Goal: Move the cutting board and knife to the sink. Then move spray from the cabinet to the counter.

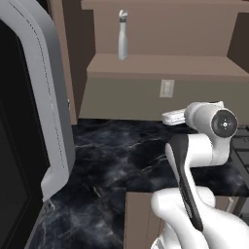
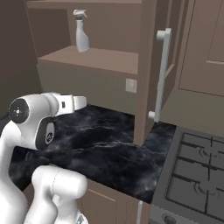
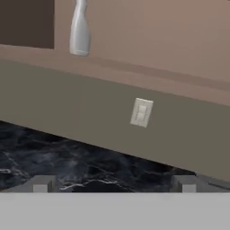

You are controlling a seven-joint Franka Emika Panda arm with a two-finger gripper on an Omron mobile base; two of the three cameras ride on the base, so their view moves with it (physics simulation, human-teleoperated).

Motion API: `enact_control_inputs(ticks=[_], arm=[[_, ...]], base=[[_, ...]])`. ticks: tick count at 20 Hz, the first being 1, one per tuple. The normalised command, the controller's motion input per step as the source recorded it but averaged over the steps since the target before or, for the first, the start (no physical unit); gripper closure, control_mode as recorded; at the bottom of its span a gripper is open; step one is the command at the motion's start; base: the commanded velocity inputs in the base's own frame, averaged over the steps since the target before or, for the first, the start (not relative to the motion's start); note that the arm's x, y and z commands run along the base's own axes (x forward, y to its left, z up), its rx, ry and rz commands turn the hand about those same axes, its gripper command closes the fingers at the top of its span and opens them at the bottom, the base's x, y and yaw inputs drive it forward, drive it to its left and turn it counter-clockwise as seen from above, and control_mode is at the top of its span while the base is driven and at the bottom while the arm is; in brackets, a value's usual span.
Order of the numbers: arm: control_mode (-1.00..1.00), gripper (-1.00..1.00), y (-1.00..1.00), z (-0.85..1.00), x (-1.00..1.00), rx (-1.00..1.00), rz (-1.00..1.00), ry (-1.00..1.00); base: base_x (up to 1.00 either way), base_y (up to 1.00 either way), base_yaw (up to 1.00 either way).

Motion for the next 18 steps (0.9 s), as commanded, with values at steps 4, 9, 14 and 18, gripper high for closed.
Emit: enact_control_inputs(ticks=[4,9,14,18], arm=[[-1.00,-1.00,0.14,0.46,0.00,0.04,0.01,-0.03],[-1.00,-1.00,0.16,0.49,0.00,0.08,0.01,0.04],[-1.00,-1.00,0.20,0.51,0.00,0.08,0.00,0.22],[-1.00,-1.00,0.26,0.47,0.01,0.07,0.00,0.12]], base=[[0.00,0.00,0.00],[0.00,0.00,0.00],[0.00,0.00,0.00],[0.00,0.00,0.00]])
